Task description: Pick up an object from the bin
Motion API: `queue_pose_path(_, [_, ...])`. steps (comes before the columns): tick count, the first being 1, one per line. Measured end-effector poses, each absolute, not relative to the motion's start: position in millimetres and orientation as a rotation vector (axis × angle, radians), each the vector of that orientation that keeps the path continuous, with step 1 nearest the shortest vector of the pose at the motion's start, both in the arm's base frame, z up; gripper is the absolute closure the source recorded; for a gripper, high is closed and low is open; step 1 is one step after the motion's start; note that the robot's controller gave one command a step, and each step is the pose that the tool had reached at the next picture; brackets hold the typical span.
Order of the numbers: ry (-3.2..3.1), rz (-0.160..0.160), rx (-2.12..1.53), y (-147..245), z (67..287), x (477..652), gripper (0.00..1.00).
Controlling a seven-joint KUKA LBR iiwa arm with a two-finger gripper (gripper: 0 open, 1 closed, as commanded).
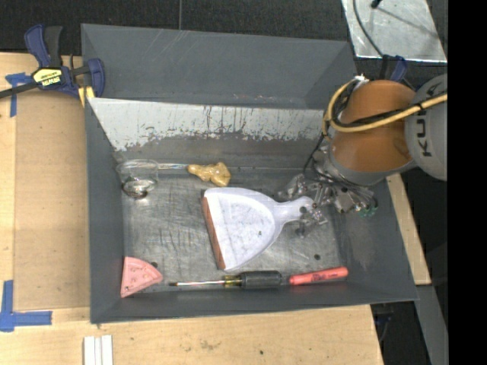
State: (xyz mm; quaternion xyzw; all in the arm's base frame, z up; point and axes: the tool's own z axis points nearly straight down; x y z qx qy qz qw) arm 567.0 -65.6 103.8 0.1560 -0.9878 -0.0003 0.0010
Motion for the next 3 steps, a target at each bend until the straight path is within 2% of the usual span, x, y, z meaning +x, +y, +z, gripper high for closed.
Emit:
queue_pose_path(1, [-3.092,-0.001,0.55,-75,164,561.7,1.0])
queue_pose_path(2, [-3.114,0.003,0.478,-76,193,572.1,1.0])
queue_pose_path(3, [-3.088,0.0,0.58,-77,231,562.2,1.0])
